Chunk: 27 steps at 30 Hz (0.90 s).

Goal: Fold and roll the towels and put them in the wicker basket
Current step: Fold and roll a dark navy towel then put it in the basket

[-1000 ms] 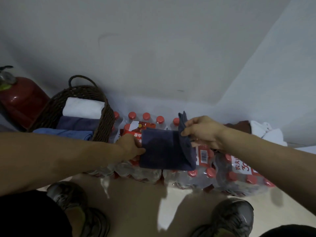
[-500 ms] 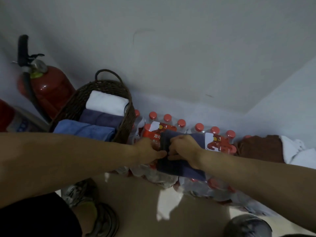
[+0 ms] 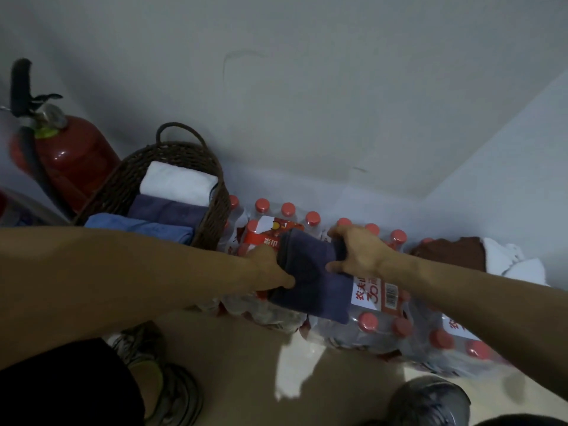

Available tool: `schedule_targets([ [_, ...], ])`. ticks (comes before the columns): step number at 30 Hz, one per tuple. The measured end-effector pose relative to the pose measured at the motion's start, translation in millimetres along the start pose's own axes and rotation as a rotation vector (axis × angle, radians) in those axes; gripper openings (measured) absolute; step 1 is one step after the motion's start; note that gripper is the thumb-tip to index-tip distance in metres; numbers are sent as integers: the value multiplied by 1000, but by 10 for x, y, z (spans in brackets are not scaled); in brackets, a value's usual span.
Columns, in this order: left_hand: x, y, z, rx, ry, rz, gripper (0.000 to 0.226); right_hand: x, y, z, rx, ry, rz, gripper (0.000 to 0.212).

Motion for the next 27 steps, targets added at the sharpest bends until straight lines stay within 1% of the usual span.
schedule_targets([
  [2,24,-59,41,56,29,-7,25,-4,-21,45,-13,-4,-54,50],
  [5,11,-187,84,93,83,67,20,55,11,73,0,38,-239,26],
  [6,9,-213,120,149,102,59,16,98,50,106,-25,62,-298,24],
  [8,6,-239,220,216,165,30,9,222,137,198,-129,122,-382,29],
  [10,29,-220,332,223,222,13,5,364,179,321,-296,197,-405,44],
  [11,36,-202,395,227,247,16,7,440,186,388,-380,227,-409,48],
  [14,23,-149,570,267,295,44,10,659,145,588,-668,294,-473,34],
  [15,-2,-151,626,282,300,70,13,726,119,668,-774,323,-504,34],
  [17,-18,-144,807,342,357,85,18,857,52,834,-932,360,-560,42],
  [19,-22,-104,1025,443,438,59,20,965,8,987,-1013,368,-582,50],
  [21,-59,-49,1156,471,429,95,26,1068,42,1126,-1010,399,-546,56],
  [22,-92,-25,1182,404,397,143,31,1124,84,1196,-987,433,-518,59],
  [24,-120,26,1175,65,321,268,42,1233,155,1290,-888,503,-449,60],
  [25,-98,46,1177,-95,317,339,45,1256,156,1325,-794,513,-392,55],
  [26,-56,68,1211,-195,379,411,43,1246,136,1365,-663,486,-323,49],
  [27,11,99,1271,-238,504,467,38,1209,91,1400,-507,430,-235,45],
])
Point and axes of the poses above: each hand's wrist, its own x-axis away from the middle knuckle, its own y-axis out of the palm, z = x × y, the point moved 5 cm from there along -x, towards the middle knuckle, and after that the axes turned 1 degree about z, right-handed, at the moved point
